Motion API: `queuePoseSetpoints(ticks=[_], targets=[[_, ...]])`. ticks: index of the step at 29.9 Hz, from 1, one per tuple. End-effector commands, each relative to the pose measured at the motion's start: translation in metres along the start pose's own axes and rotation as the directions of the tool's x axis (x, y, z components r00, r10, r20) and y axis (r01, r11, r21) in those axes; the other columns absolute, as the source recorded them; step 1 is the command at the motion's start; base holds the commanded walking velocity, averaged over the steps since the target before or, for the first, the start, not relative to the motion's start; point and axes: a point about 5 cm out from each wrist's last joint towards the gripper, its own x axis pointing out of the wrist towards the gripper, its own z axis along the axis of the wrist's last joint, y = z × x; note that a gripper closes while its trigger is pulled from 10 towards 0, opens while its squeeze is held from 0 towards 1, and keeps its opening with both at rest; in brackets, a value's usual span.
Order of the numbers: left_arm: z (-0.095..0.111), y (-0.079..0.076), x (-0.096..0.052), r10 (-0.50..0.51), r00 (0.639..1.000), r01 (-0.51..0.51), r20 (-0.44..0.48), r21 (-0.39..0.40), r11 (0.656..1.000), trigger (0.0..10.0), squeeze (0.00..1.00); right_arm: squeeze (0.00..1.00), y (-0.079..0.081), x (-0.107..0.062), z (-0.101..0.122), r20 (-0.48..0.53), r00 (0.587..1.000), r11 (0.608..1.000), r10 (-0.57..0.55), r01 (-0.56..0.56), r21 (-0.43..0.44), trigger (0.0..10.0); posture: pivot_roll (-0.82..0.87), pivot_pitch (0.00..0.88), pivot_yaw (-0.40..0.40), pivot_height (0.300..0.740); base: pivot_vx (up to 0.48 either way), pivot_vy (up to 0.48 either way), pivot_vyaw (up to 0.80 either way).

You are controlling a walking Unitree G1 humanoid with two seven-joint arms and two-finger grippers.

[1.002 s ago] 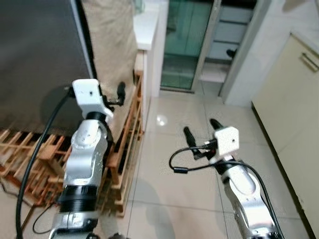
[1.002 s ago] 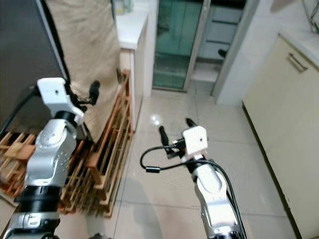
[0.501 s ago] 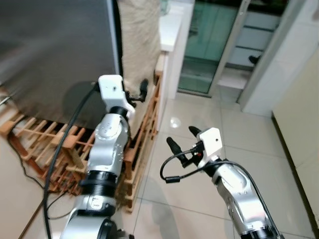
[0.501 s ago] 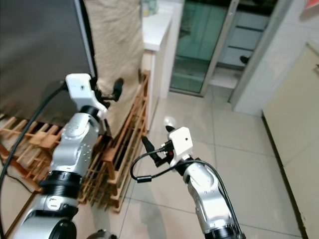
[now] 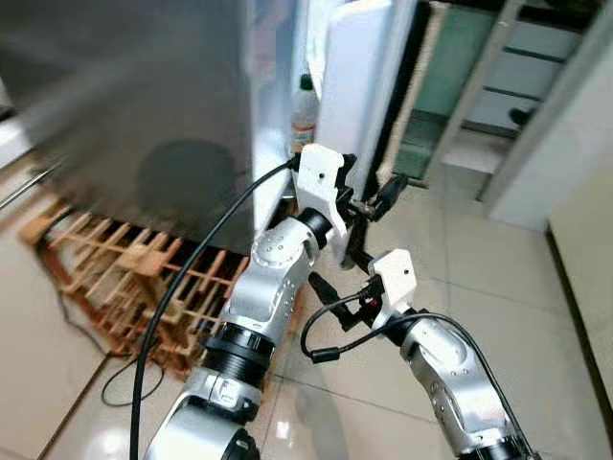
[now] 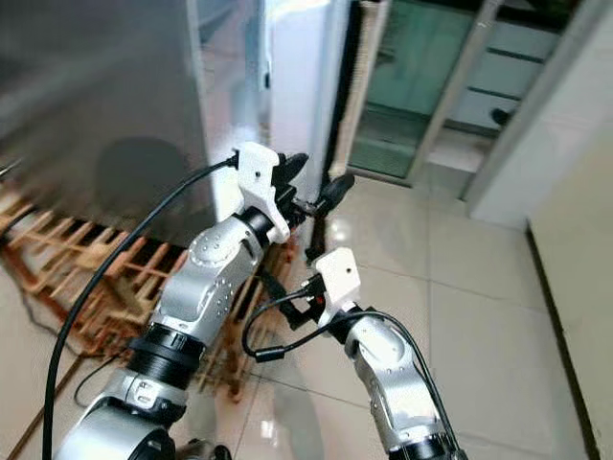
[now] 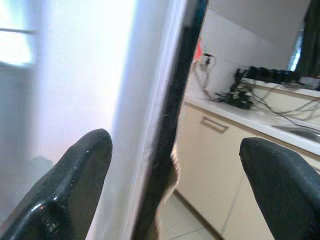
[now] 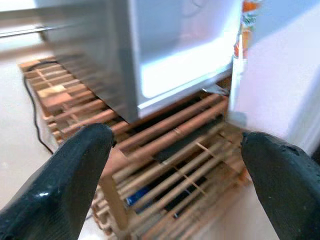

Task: Restocking fridge

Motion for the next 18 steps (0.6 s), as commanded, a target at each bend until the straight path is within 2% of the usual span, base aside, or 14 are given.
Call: queuePoseSetpoints(ticks=[1, 2, 3, 4, 6, 8, 9, 10, 11, 12, 13, 14, 15, 18], targets=[[0.01, -0.005, 0.004, 0.019, 0.999, -0.018, 0.046, -0.04, 0.999, 10.0, 0.0, 0.0, -0.004, -0.004, 0.003, 0.002, 1.0, 1.0, -0.02, 0.02, -0.003, 10.0, -0.1, 0.0, -0.039, 0.74, 0.0, 0.0, 0.0], [0.018, 0.022, -0.011, 0.127, 0.989, -0.126, 0.072, -0.027, 0.992, 10.0, 0.0, 0.0, -0.007, -0.009, 0.0, -0.014, 0.999, 0.999, -0.042, 0.042, -0.011, 10.0, -0.11, 0.0, -0.038, 0.74, 0.0, 0.0, 0.0], [0.021, 0.031, -0.018, 0.166, 0.983, -0.164, 0.083, -0.021, 0.986, 10.0, 0.0, 0.0, -0.009, -0.011, -0.001, -0.019, 0.998, 0.999, -0.053, 0.053, -0.013, 10.0, -0.1, 0.0, -0.037, 0.74, 0.0, 0.0, 0.0], [0.021, 0.031, -0.018, 0.166, 0.983, -0.164, 0.083, -0.021, 0.986, 10.0, 0.0, 0.0, -0.009, -0.011, -0.001, -0.019, 0.998, 0.999, -0.053, 0.053, -0.013, 10.0, -0.1, 0.0, -0.037, 0.74, 0.0, 0.0, 0.0], [0.025, 0.052, -0.036, 0.239, 0.967, -0.24, 0.087, 0.002, 0.971, 10.0, 0.0, 0.0, -0.013, -0.016, -0.004, -0.028, 0.995, 0.995, -0.097, 0.097, -0.024, 10.0, -0.1, 0.0, -0.036, 0.74, 0.0, 0.0, 0.0], [0.031, 0.084, -0.066, 0.371, 0.923, -0.376, 0.099, 0.044, 0.925, 10.0, 0.0, 0.0, -0.017, -0.02, -0.008, -0.034, 0.992, 0.992, -0.124, 0.123, -0.024, 10.0, -0.1, 0.0, -0.035, 0.74, 0.0, 0.0, 0.0], [0.033, 0.094, -0.078, 0.417, 0.903, -0.424, 0.104, 0.052, 0.904, 10.0, 0.0, 0.0, -0.017, -0.02, -0.009, -0.036, 0.991, 0.992, -0.127, 0.126, -0.023, 10.0, -0.1, 0.0, -0.035, 0.74, 0.0, 0.0, 0.0], [0.033, 0.094, -0.078, 0.417, 0.903, -0.424, 0.104, 0.052, 0.904, 10.0, 0.0, 0.0, -0.017, -0.02, -0.009, -0.036, 0.991, 0.992, -0.127, 0.126, -0.023, 10.0, -0.1, 0.0, -0.035, 0.74, 0.0, 0.0, 0.0], [0.037, 0.12, -0.109, 0.528, 0.842, -0.538, 0.112, 0.084, 0.839, 10.0, 0.0, 0.0, -0.017, -0.021, -0.011, -0.037, 0.991, 0.992, -0.126, 0.126, -0.019, 10.0, -0.09, 0.0, -0.034, 0.74, 0.0, 0.0, 0.0], [0.037, 0.12, -0.109, 0.528, 0.842, -0.538, 0.112, 0.084, 0.839, 10.0, 0.0, 0.0, -0.017, -0.021, -0.011, -0.037, 0.991, 0.992, -0.126, 0.126, -0.019, 10.0, -0.09, 0.0, -0.034, 0.74, 0.0, 0.0, 0.0], [0.038, 0.129, -0.125, 0.563, 0.819, -0.573, 0.111, 0.107, 0.812, 10.0, 0.0, 0.0, -0.017, -0.021, -0.011, -0.032, 0.991, 0.992, -0.127, 0.126, -0.025, 10.0, -0.09, 0.0, -0.033, 0.74, 0.0, 0.0, 0.0], [0.038, 0.129, -0.125, 0.563, 0.819, -0.573, 0.111, 0.107, 0.812, 10.0, 0.0, 0.0, -0.017, -0.021, -0.011, -0.032, 0.991, 0.992, -0.127, 0.126, -0.025, 10.0, -0.09, 0.0, -0.033, 0.74, 0.0, 0.0, 0.0], [0.041, 0.141, -0.17, 0.612, 0.785, -0.62, 0.098, 0.137, 0.773, 10.0, 0.0, 0.0, -0.02, -0.023, -0.007, 0.001, 0.99, 0.989, -0.141, 0.141, -0.042, 10.0, -0.08, 0.0, -0.033, 0.74, 0.0, 0.0, 0.0], [0.037, 0.141, -0.216, 0.656, 0.753, -0.649, 0.045, 0.212, 0.73, 10.0, 0.0, 0.0, -0.037, -0.024, 0.015, 0.14, 0.958, 0.959, -0.249, 0.265, -0.102, 10.0, -0.05, 0.0, -0.04, 0.74, 0.0, 0.0, 0.0]])
